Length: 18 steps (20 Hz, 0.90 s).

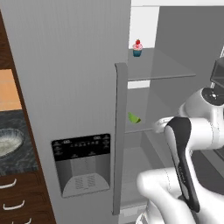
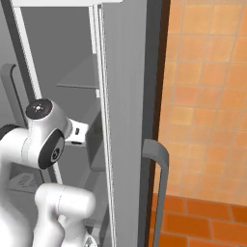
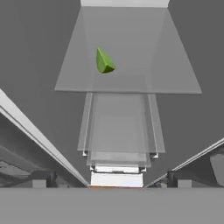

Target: Grab a lemon wedge from the fridge and one ice cube from the ice bowl, and put them in the glass of lemonade.

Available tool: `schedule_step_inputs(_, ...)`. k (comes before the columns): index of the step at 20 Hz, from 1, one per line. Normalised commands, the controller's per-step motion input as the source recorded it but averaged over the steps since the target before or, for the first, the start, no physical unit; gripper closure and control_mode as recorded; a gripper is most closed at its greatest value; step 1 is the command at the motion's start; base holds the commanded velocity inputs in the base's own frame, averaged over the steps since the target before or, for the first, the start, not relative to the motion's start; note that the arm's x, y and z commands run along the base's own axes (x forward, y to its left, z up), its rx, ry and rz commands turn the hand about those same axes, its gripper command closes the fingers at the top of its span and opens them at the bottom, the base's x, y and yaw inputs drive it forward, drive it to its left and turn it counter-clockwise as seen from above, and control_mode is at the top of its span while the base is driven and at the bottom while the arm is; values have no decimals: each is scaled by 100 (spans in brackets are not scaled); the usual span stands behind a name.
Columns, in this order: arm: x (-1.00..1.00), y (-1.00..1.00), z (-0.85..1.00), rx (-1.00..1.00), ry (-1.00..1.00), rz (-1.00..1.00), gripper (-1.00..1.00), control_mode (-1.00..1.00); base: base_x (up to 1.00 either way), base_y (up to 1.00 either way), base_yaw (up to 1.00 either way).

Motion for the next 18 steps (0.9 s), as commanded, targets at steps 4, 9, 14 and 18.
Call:
schedule_step_inputs(4, 91, 9, -26, -2, 0, 0, -100, -100, 0, 0, 0)
schedule_step_inputs(9, 72, 16, -27, 0, 0, 2, -100, -100, 0, 0, 0)
schedule_step_inputs(14, 43, 17, -50, 0, 0, 3, -100, -100, 0, 0, 0)
schedule_step_inputs(18, 21, 2, -17, -2, 0, 5, -100, -100, 0, 0, 0)
